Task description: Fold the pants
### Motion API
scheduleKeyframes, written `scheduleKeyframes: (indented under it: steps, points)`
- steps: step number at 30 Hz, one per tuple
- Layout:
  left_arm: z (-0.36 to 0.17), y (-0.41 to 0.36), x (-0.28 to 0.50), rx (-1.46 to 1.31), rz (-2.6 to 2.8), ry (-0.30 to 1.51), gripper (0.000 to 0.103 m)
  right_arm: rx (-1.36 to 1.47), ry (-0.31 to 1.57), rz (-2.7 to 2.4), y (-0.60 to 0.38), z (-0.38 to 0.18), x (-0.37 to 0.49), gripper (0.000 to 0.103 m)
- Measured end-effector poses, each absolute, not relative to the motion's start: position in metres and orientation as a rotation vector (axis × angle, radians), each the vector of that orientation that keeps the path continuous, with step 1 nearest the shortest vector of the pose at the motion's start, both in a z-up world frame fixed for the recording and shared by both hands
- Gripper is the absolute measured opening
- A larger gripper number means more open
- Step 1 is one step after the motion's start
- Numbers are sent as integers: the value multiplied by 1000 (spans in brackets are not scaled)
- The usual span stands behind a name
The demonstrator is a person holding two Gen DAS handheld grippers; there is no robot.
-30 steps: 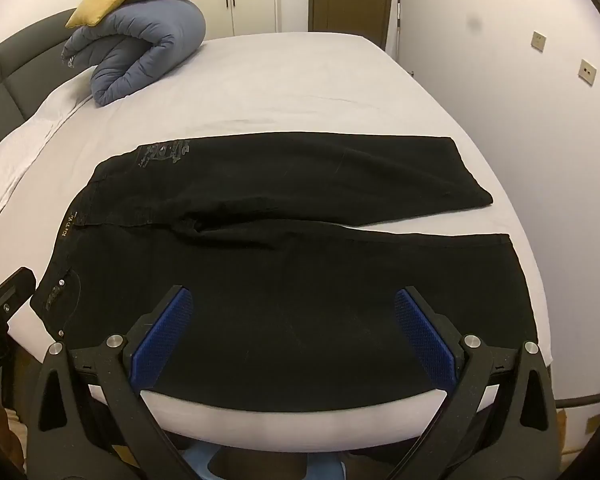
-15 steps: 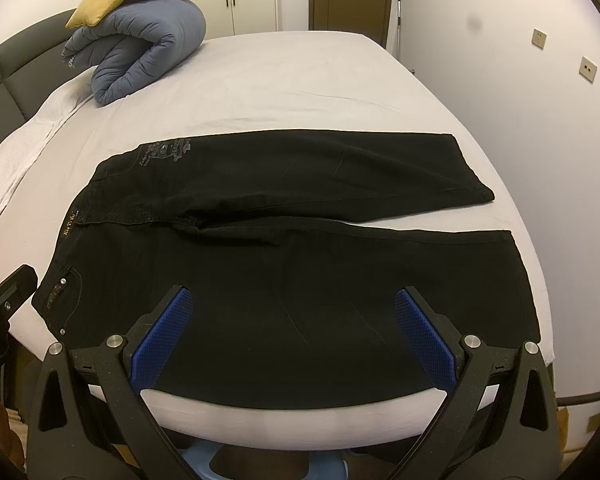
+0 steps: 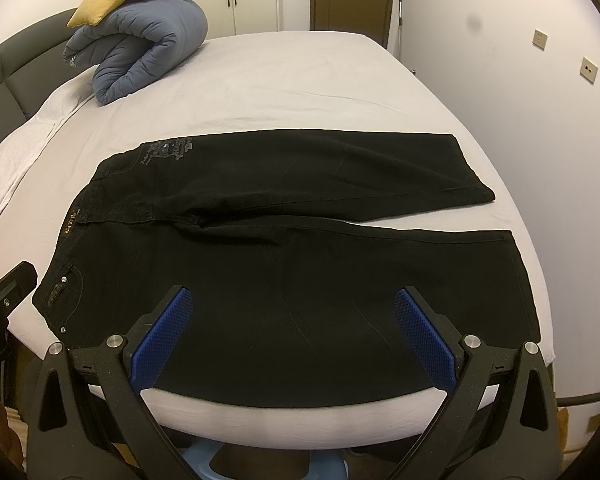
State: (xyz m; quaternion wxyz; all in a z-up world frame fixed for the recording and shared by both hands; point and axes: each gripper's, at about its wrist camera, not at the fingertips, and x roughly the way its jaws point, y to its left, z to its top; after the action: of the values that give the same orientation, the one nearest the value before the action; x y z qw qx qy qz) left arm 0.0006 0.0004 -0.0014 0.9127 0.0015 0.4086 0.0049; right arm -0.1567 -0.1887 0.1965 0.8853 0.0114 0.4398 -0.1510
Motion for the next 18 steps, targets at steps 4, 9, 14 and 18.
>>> scheduleKeyframes:
  steps: [4, 9, 14, 18]
  points:
    - [-1, 0, 1, 3, 10, 842, 103, 24, 916, -312, -190, 198, -156, 103]
    - [-2, 0, 1, 4, 10, 842, 103, 23, 916, -311, -190, 198, -156, 103]
    - [-1, -1, -1, 4, 8, 845, 103, 22, 918, -311, -189, 198, -157, 103]
    - [-2, 0, -2, 4, 7, 845, 103, 22, 919, -310, -187, 197, -159, 103]
